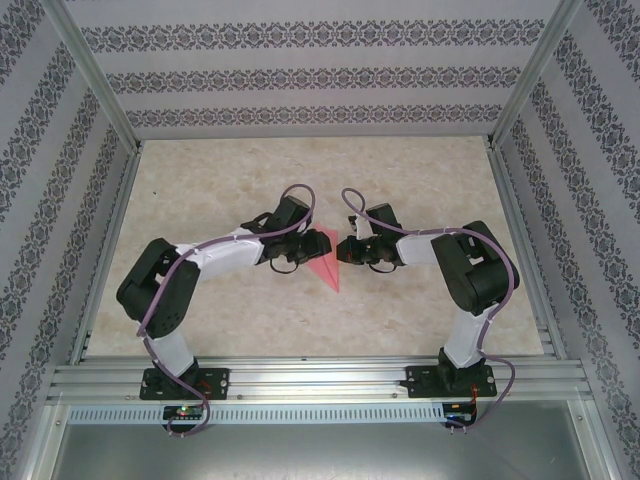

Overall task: Fold a paper plane with a square sheet of paper (fold left side to right side)
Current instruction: Fourth fold the wing at the center of the table.

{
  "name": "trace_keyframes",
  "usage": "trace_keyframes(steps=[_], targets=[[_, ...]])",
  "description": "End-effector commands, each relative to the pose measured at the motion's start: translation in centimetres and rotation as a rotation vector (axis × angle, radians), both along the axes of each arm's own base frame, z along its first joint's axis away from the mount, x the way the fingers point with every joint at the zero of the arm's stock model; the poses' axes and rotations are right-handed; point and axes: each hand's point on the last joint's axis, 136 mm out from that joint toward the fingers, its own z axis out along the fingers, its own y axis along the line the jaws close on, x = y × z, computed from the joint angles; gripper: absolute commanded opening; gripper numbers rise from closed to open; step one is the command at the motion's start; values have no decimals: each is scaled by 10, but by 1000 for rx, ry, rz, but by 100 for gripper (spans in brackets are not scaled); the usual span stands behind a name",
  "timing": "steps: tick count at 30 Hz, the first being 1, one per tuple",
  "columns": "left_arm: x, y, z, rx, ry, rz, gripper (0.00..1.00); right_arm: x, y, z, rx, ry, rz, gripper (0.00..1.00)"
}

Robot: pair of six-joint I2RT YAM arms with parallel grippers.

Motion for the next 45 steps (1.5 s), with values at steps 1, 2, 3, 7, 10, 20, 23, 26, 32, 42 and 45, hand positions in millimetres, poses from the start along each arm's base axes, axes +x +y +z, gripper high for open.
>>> trace_keyframes(steps=[1, 2, 3, 7, 10, 20, 23, 26, 32, 42, 45], targets=[[8, 8, 24, 11, -51, 3, 38, -11, -20, -34, -115, 70, -28, 5], [9, 8, 28, 8, -56, 1, 38, -12, -20, -34, -115, 74, -27, 5], [9, 8, 30, 7, -60, 0, 38, -12, -20, -35, -114, 75, -26, 5], [12, 5, 29, -3, -59, -4, 38, -12, -19, -35, -111, 73, -23, 5], [16, 0, 20, -16, -41, -11, 35, -12, -18, -35, -110, 73, -21, 5], [27, -15, -9, -21, 9, -30, 28, -12, -18, -36, -113, 76, -17, 5], [29, -19, -14, -32, 17, -33, 28, -13, -18, -36, -115, 78, -14, 5], [30, -20, -20, -35, 27, -32, 28, -12, -18, -37, -120, 77, -14, 5], [29, -21, -32, -30, 47, -31, 27, -13, -18, -38, -128, 79, -10, 5], [26, -13, -54, 7, 78, -10, 27, -13, -18, -39, -136, 81, -4, 5], [23, -11, -61, 16, 90, -5, 27, -13, -18, -39, -136, 83, -3, 5]])
